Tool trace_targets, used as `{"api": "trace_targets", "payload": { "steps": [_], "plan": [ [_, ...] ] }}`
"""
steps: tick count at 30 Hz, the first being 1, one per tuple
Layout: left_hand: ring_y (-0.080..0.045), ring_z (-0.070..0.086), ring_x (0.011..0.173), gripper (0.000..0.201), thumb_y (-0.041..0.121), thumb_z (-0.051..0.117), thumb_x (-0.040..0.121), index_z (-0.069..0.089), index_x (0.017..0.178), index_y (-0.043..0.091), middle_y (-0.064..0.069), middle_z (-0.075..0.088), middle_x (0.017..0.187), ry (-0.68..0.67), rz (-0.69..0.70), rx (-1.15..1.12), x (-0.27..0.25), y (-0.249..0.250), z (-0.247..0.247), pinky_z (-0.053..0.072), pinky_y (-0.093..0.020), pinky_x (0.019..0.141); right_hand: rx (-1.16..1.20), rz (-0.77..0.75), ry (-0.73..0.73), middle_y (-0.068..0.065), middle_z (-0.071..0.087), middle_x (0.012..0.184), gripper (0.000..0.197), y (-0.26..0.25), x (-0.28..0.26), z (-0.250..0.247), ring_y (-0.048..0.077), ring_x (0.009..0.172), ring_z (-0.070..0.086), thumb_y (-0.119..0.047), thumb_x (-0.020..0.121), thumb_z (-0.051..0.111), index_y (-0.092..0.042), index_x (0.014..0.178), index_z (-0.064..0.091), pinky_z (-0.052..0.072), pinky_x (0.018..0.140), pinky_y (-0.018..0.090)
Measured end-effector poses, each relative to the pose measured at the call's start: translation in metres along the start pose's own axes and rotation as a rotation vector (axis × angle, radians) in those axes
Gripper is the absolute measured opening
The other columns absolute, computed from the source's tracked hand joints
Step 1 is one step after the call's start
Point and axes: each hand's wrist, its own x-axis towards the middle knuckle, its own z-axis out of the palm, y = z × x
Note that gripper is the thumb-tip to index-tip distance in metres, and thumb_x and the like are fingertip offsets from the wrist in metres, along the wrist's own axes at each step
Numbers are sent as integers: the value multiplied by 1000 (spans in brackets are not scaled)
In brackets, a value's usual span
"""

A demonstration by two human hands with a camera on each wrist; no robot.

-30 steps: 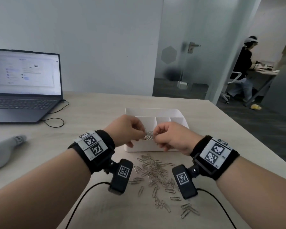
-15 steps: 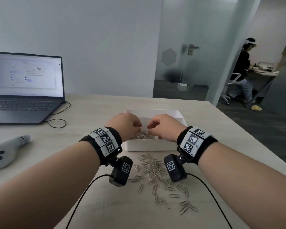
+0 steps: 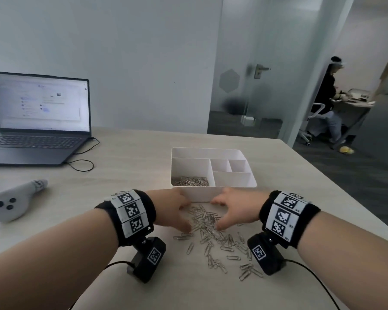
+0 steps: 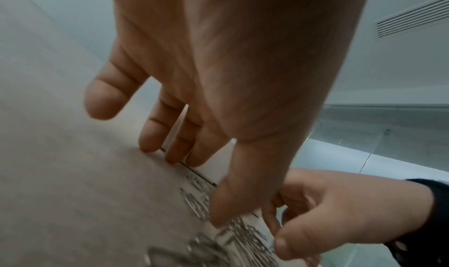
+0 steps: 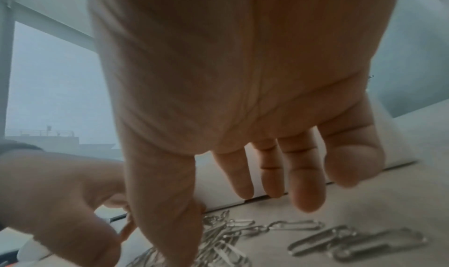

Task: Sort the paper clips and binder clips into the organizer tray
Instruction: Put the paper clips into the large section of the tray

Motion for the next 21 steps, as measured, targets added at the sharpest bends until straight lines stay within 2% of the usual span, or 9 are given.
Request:
{"api": "trace_targets", "payload": {
  "steps": [4,6,8,11,13,15,17,19,21],
  "plan": [
    [-33,46,126,44,37,46,90,57,128,19,-10,43,136,-2,-13,-17,2,14,5,39,-44,108,-49,10,-49,5,36,140,77,-18,5,4,27,114,57,-45,88,61,-31,157,29,52,98,42],
    [-34,45,127,44,31,42,92,55,133,22,-11,43,137,-4,17,-50,1,21,6,37,-45,109,-47,-24,-53,4,38,130,70,-23,4,5,26,105,58,-41,89,58,-35,154,32,52,95,41],
    [-30,49,125,45,29,38,93,55,135,25,-8,46,135,-26,60,-82,-4,24,7,37,-41,110,-39,-76,-60,3,43,125,62,-23,-2,6,24,105,57,-35,90,57,-34,149,41,51,96,41],
    [-19,53,119,39,23,45,97,60,133,24,-3,52,131,-48,140,-157,-15,23,5,39,-31,106,3,-169,-85,-3,51,128,57,-12,-15,5,16,114,54,-32,90,61,-36,146,49,47,103,36],
    [-15,54,117,40,25,51,96,58,135,26,2,53,131,-12,160,-219,-19,16,3,40,-31,105,70,-166,-72,-10,51,125,56,0,-24,3,8,109,53,-43,87,68,-44,141,51,46,102,33],
    [-12,56,111,43,30,56,94,57,136,27,6,54,129,69,132,-228,-19,7,3,43,-29,102,106,-109,-27,-13,50,124,67,14,-31,2,4,101,53,-56,81,74,-47,141,48,48,97,31],
    [-12,57,105,51,49,62,87,56,134,32,9,54,125,114,64,-164,-17,-2,4,46,-30,97,89,-33,-28,-11,48,128,81,26,-36,3,8,105,54,-60,74,78,-46,145,41,48,97,31],
    [-14,57,103,70,68,70,71,54,131,36,10,52,120,65,-25,-113,-17,-9,5,49,-33,94,50,33,-61,-7,46,135,93,33,-40,7,14,117,54,-60,70,82,-42,149,36,47,102,34],
    [-15,57,96,78,71,76,60,54,126,35,10,54,111,22,-76,-84,-18,-12,7,51,-33,87,-1,77,-72,-5,45,139,96,35,-41,12,18,121,54,-61,68,82,-36,149,37,48,103,37]
  ]
}}
